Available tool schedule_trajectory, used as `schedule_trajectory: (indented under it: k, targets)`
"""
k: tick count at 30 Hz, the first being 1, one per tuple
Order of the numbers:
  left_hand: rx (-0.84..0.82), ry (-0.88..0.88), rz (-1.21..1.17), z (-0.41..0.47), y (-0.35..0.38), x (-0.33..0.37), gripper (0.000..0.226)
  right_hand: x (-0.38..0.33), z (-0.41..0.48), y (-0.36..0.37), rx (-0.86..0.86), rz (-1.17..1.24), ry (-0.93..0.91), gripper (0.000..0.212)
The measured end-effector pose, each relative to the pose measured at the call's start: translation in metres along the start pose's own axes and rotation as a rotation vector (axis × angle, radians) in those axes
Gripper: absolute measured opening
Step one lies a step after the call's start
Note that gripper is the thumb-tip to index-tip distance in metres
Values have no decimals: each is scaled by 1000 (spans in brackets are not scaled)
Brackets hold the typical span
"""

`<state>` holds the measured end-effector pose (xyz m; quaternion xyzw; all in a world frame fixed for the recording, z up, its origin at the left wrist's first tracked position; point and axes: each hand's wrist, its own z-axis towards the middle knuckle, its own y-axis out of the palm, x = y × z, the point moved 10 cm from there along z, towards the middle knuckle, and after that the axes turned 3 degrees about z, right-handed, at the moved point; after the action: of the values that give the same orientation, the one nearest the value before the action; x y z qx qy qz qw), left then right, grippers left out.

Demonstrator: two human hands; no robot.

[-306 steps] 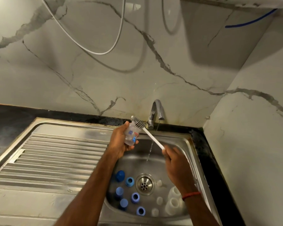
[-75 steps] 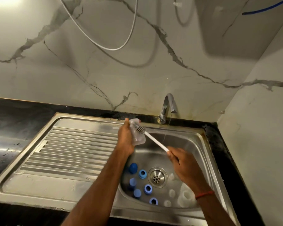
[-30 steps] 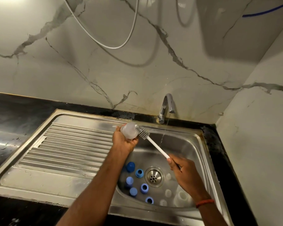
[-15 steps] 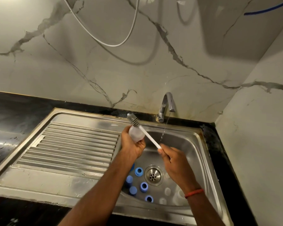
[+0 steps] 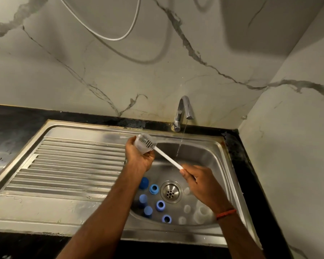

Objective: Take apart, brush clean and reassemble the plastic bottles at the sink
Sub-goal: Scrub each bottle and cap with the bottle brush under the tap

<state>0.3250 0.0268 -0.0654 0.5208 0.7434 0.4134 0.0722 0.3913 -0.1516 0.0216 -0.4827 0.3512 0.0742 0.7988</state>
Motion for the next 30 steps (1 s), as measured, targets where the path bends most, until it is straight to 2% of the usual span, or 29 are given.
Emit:
schedule_trajectory:
  k: [3,7,14,19,30]
  targets:
    - [47,12,43,4,-11,0,41,18,-6,-12,30,4,55,18]
    - [57,20,319,4,-10,-14,47,40,-6,-27,144,85,189,28]
    - [-84,192,639,15,1,-22,23,89,-24,-45,160,-5,394,31]
    - [-143,298,996,27,8,-40,39,111,-37,-48,179,7,494,26]
    - [-359,445,1449,54,36,-106,50,149,-45,-52,193,-31,622,29]
